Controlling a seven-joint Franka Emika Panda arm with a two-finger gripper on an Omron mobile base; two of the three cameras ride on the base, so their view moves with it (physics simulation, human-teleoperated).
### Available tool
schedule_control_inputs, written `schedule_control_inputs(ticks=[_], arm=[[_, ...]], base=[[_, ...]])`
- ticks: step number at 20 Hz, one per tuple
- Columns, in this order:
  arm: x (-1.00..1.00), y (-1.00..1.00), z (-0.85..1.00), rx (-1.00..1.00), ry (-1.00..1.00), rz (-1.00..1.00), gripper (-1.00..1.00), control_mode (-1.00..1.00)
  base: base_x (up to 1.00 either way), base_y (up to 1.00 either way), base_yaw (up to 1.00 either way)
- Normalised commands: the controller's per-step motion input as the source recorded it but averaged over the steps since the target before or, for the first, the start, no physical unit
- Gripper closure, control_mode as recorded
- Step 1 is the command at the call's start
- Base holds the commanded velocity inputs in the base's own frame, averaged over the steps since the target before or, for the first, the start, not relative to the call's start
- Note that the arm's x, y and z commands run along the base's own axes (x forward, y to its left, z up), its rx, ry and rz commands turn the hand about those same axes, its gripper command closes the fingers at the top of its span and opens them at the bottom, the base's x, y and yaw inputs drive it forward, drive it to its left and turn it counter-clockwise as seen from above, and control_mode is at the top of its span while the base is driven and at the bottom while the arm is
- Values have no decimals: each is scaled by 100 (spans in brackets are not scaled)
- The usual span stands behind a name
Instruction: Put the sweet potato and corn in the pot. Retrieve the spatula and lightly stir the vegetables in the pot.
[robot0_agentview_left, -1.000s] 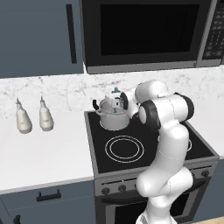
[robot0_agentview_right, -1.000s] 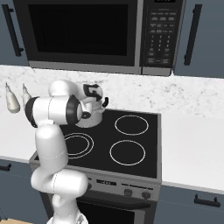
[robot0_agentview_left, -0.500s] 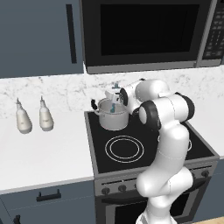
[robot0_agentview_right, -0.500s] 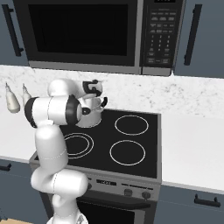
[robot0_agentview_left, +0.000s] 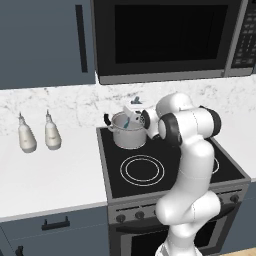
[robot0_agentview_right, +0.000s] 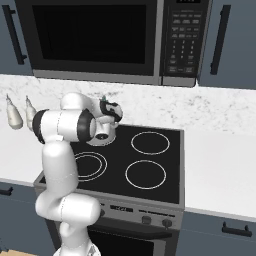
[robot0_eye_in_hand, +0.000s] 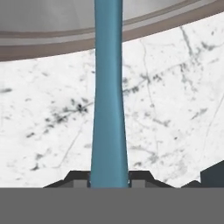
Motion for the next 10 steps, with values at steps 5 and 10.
schedule_control_inputs(ticks=[5,10], arm=[[-3,3,-62,2,0,0,100,-100],[-37,0,-20,-1,14,0,100,-100]], base=[[0,0,0],[0,0,0]])
